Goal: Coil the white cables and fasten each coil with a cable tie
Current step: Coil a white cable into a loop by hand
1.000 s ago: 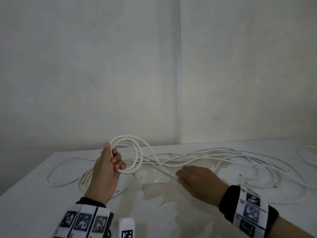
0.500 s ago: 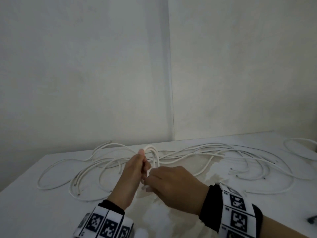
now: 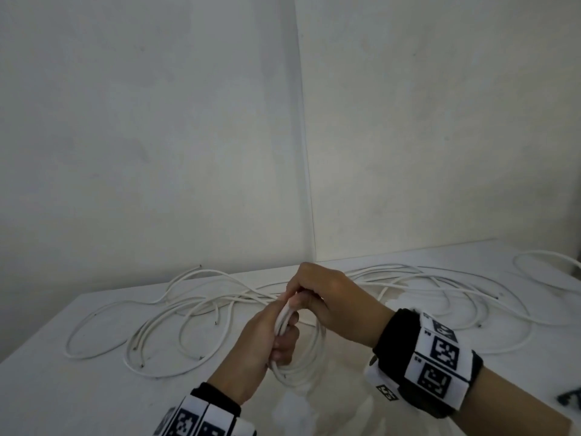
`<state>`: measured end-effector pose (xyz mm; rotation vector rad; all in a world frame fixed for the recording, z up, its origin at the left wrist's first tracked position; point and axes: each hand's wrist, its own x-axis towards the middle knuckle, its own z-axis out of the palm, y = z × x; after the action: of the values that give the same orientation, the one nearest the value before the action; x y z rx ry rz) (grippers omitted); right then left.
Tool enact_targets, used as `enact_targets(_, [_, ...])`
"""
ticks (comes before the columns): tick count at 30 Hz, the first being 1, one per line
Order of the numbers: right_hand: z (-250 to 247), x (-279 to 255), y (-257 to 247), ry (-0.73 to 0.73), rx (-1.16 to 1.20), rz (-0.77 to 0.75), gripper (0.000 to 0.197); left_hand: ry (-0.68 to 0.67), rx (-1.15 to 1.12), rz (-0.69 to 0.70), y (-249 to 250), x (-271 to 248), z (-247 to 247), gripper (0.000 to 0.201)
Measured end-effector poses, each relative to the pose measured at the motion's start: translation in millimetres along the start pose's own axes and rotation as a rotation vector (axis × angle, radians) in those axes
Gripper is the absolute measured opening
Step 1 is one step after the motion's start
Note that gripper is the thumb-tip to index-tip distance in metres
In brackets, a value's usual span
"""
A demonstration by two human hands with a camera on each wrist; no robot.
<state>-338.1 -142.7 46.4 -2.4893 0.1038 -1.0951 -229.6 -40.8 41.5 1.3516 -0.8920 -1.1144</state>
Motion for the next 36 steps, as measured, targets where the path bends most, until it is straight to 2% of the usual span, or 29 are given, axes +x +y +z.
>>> enact_targets(5, [-5,0,11,0.088,-0.116,-0.056,0.026,-0.051,-0.104,-0.048,-2,-4,-3,0.047])
enact_targets(9, [-8,0,20,0.134,-0.328,-0.103,0.025,-0.054,-0.147,-0.014,1,-11,-3,0.043])
enact_targets(11, [-9,-2,23,0.17,-0.37,-0.065,0.027,-0.045,-0.134,0.002,2,-13,-4,0.042])
enact_targets(13, [-9,-4,20,0.169,-0.237,0.045,0.029,-0.044,-0.138,0.011,4,-14,-4,0.039])
enact_targets(17, [-7,-9,12,0.068,0.044,0.306,0.019,-0.046,-0.201,0.021,8,-13,-6,0.038])
enact_targets(19, [-7,-10,4,0.014,0.167,0.422,0.024,-0.048,-0.231,0.034,8,-12,-6,0.039])
enact_targets(22, [-8,-11,-10,-0.039,0.48,0.573,0.035,-0.028,-0.244,0.062,8,-11,-8,0.04])
enact_targets(26, [-4,-13,-18,-0.091,0.488,0.55,0.016,0.016,-0.193,0.098,7,-6,-13,0.044])
enact_targets(33, [-2,-14,-22,-0.098,0.653,0.634,0.023,0.14,-0.05,0.181,8,-3,-14,0.044])
enact_targets(35, [-5,-13,-22,-0.162,0.574,0.641,0.024,0.162,-0.009,0.2,9,-3,-12,0.042])
enact_targets(36, [-7,-12,-23,-0.18,0.541,0.65,0.017,0.167,0.002,0.206,9,-4,-10,0.041])
